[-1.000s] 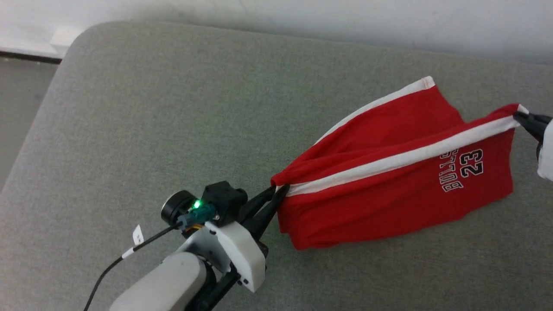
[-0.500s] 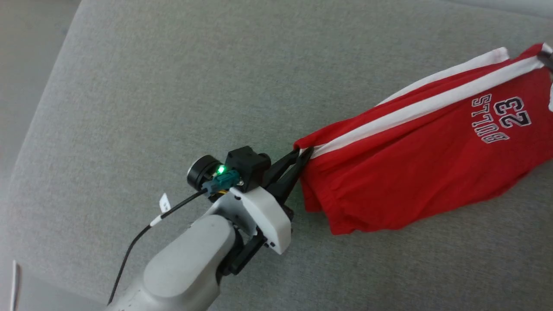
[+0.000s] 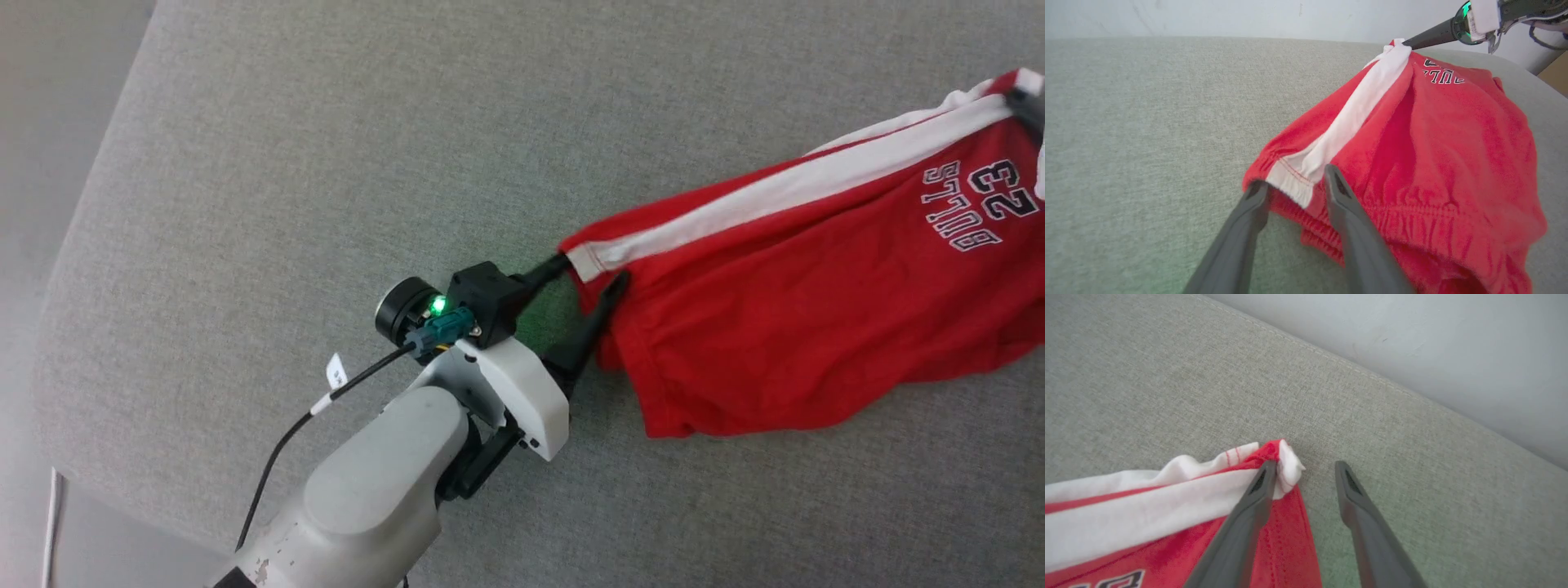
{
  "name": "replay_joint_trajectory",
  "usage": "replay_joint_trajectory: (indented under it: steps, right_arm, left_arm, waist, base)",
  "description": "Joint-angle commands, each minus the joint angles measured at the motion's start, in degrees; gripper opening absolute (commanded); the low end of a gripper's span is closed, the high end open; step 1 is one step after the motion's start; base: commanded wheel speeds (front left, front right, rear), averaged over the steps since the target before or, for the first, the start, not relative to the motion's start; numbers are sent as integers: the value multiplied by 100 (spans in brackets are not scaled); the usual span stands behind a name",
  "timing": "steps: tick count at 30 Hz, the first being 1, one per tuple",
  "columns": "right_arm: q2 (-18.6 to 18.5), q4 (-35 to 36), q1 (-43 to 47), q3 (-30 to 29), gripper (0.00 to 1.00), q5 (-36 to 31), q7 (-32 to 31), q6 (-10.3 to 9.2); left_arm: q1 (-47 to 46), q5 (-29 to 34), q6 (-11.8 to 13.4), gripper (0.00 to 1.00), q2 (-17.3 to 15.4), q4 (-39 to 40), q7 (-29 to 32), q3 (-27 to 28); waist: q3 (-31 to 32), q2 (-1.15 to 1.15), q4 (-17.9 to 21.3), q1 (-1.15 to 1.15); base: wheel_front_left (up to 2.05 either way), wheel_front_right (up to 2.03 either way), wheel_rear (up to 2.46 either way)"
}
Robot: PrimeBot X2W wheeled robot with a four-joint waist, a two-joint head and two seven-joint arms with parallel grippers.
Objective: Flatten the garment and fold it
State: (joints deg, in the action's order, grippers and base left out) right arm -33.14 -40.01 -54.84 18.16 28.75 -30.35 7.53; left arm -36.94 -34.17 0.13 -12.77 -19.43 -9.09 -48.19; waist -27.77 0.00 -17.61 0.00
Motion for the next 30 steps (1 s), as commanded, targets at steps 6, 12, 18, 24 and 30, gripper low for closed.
replay_joint_trajectory:
  steps: [6,12,18,24,30]
  right_arm:
    - [153,-322,75,290,100,157,599,-4]
    - [218,-277,397,641,100,451,1291,-4]
    - [151,62,963,792,100,679,2315,-4]
    - [114,558,1764,705,100,596,3390,-4]
    - [334,1010,2712,108,100,176,4152,-4]
  left_arm:
    - [147,-51,103,100,-110,-155,-165,89]
    - [577,-245,252,100,-334,54,-251,251]
    - [1054,-371,609,100,-523,414,-345,463]
    - [1642,-313,1275,100,-653,755,-538,939]
    - [2296,-267,1575,100,-587,993,-583,1223]
  waist:
    - [614,0,219,0]
    - [1297,0,454,0]
    - [1916,0,623,0]
    - [2316,0,843,0]
    - [2506,0,1058,0]
  base:
    - [0,0,0]
    - [0,0,0]
    - [0,0,0]
    - [0,0,0]
    - [0,0,0]
